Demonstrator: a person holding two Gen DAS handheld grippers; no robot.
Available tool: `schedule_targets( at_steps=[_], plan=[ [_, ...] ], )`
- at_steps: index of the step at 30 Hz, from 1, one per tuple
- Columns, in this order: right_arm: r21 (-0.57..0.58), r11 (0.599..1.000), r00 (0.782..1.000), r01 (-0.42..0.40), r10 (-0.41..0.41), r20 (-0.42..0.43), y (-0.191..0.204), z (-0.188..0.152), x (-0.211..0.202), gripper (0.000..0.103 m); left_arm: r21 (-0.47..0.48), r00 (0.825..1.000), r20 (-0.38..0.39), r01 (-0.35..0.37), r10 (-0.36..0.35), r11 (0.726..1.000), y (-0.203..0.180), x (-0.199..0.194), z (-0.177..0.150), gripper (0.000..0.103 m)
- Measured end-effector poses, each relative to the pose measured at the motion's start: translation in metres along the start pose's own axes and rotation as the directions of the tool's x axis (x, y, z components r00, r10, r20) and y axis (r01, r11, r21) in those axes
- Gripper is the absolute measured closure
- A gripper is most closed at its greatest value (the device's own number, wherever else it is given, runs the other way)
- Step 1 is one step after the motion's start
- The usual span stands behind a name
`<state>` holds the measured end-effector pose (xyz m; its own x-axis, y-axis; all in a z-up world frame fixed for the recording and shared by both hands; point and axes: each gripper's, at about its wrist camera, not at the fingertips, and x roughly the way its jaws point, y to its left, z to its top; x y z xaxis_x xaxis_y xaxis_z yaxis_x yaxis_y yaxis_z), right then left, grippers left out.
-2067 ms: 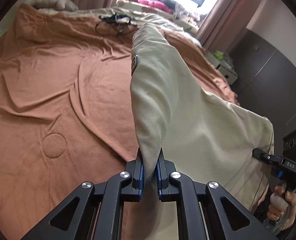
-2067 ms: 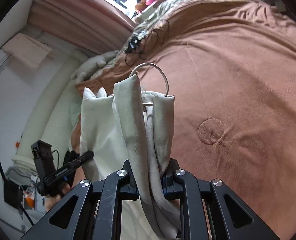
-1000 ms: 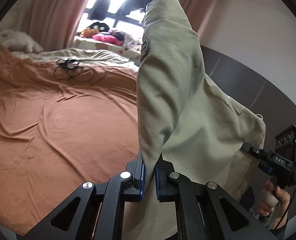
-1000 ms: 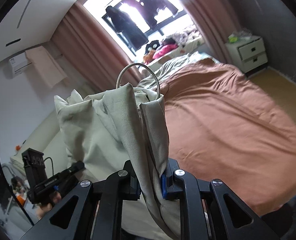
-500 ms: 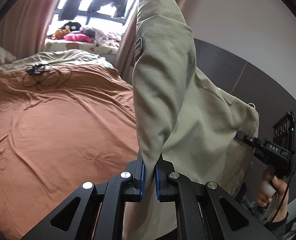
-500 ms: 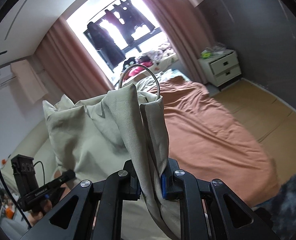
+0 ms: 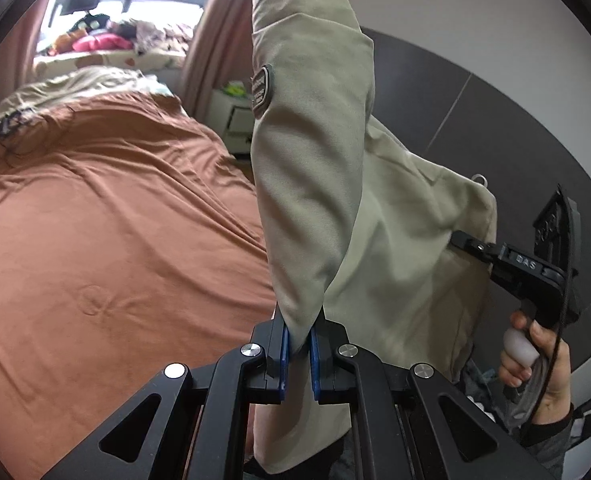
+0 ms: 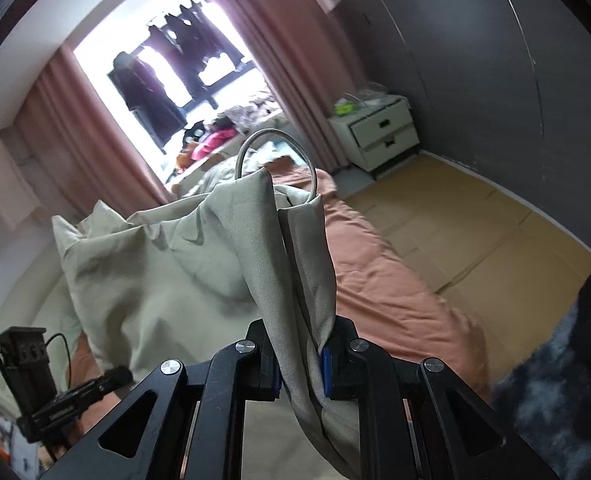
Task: Fold large clothes
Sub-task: 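Lift the folded jacket off the bed with both grippers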
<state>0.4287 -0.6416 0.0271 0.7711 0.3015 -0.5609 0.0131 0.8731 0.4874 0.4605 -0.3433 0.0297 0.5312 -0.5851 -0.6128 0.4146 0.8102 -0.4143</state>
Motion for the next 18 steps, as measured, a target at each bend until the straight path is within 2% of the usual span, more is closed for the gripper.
schedule_targets(
  at_steps=[2,4,8,14,18],
  plan=[
    [-0.005,0.999,0.999,0.036,-0.036,-0.029,-0.009,0.007,0.019,0.088,-0.022,0.998,-0.045,0.036,-0.036,0.999,0.009,0.019,0.005,0.095],
    [-0.004,0.998,0.996,0.066,-0.066,-0.052,-0.016,0.012,0.036,0.088,-0.031,0.996,-0.086,0.036,-0.039,0.999,0.021,0.042,0.011,0.095],
    [-0.016,0.993,0.986,0.121,-0.122,-0.116,-0.027,0.019,0.09,0.088,-0.041,0.992,-0.124,0.01,-0.015,0.999,0.042,0.076,0.018,0.095],
    [-0.014,0.988,0.973,0.155,-0.155,-0.17,-0.04,0.03,0.153,0.088,-0.067,0.985,-0.171,-0.038,0.026,0.997,0.074,0.118,0.027,0.095],
    [-0.021,0.978,0.951,0.209,-0.208,-0.227,-0.052,0.028,0.194,0.085,-0.069,0.978,-0.203,-0.064,0.049,0.996,0.097,0.15,0.027,0.093]
  ],
)
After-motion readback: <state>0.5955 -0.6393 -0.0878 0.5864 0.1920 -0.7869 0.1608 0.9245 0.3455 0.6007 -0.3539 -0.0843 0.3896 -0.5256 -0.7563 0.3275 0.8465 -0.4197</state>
